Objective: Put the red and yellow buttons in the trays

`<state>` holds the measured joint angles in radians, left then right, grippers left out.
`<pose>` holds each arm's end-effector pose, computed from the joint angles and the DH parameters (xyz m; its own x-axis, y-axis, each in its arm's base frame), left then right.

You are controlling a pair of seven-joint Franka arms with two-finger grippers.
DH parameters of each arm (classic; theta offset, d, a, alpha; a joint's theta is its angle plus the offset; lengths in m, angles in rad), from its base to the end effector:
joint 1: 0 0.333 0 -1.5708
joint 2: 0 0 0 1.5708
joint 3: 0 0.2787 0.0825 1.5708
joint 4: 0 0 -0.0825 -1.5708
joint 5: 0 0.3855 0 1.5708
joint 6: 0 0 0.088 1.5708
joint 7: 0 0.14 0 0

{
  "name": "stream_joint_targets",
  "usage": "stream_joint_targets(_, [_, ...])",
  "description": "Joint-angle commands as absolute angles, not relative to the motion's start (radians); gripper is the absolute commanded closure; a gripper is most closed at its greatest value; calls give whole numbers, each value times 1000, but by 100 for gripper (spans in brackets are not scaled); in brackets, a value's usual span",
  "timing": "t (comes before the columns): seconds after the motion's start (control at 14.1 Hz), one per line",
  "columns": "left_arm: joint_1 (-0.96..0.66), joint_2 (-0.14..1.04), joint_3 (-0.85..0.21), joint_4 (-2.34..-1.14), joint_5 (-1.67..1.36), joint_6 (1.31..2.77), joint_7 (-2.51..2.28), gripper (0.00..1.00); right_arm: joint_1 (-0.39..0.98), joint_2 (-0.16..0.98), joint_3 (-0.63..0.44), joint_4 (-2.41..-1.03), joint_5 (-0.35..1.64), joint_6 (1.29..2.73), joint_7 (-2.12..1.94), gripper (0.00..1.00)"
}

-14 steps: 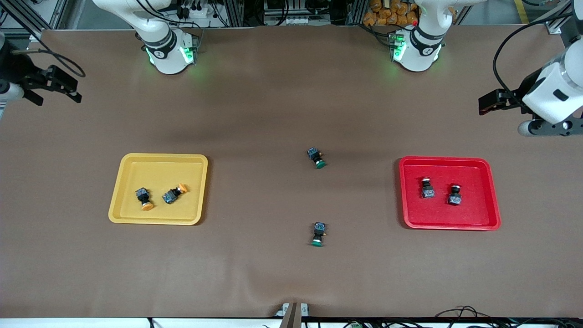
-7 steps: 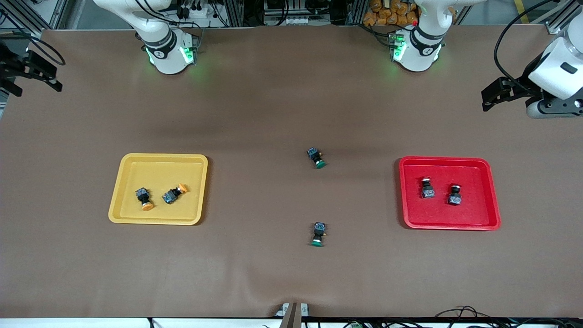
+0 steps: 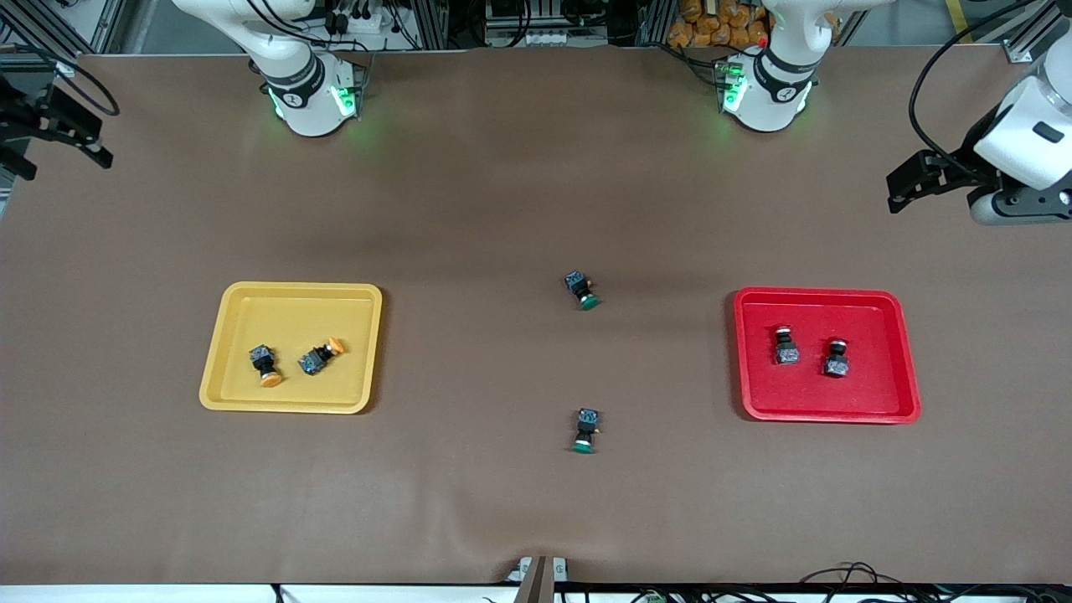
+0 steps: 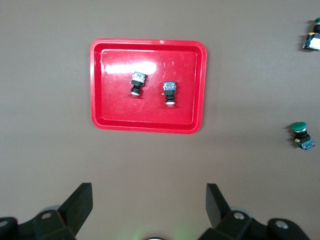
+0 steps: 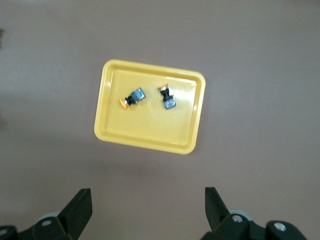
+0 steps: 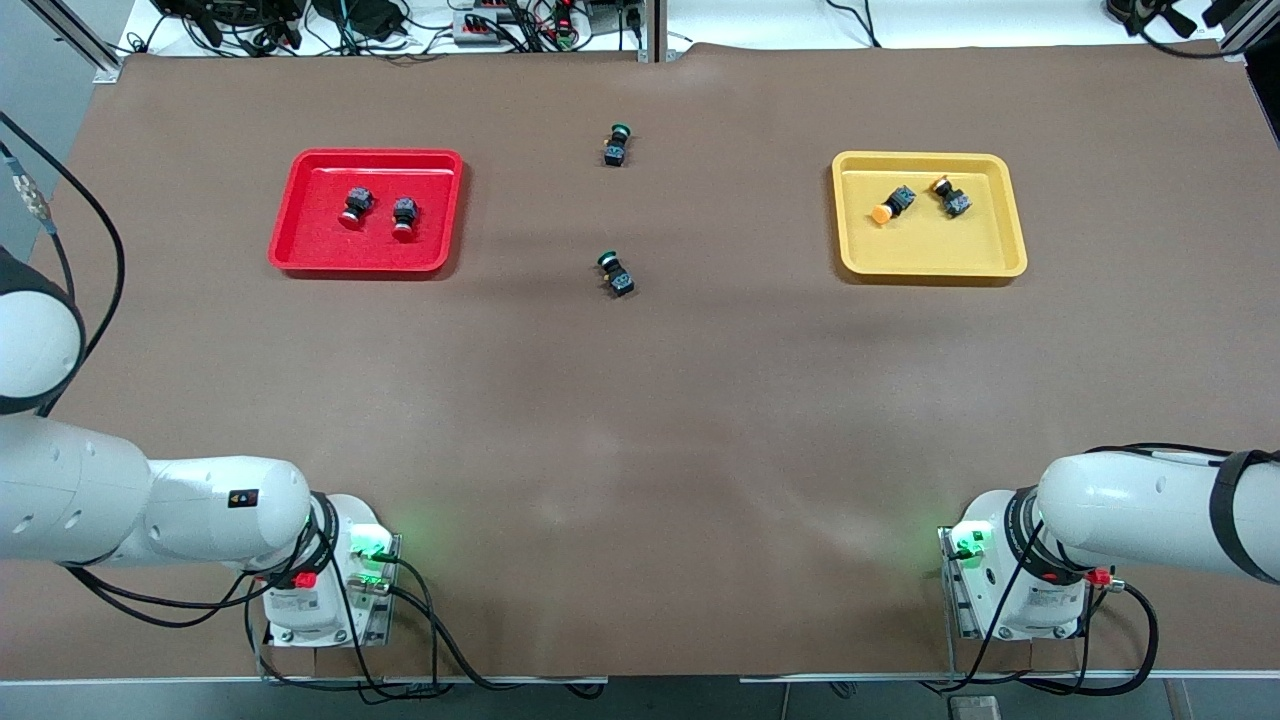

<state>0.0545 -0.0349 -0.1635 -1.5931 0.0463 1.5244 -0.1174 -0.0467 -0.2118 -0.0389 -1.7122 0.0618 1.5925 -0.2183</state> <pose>0.5379 -0.0534 0.5588 0.9996 0.0107 -0.0279 0.0092 -0.9984 -0.0556 0.5001 -0.0361 0.6012 0.9858 0.1310 0.1047 0.1366 -0.9894 -0.0482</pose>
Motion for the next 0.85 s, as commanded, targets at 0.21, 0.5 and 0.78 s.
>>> stream_joint_targets(0.21, [84, -31, -163, -1589, 5, 1522, -114, 0, 46, -83, -117, -1578, 77, 1574, -212, 0])
stream_joint_targets(0.5, [84, -31, -161, -1589, 5, 1522, -115, 0, -40, -81, -11, -1575, 75, 1568, -210, 0])
stream_joint_targets(0.78, [106, -31, -161, -1591, -17, 1519, -114, 0, -49, -81, 15, -1551, 68, 1556, -210, 0])
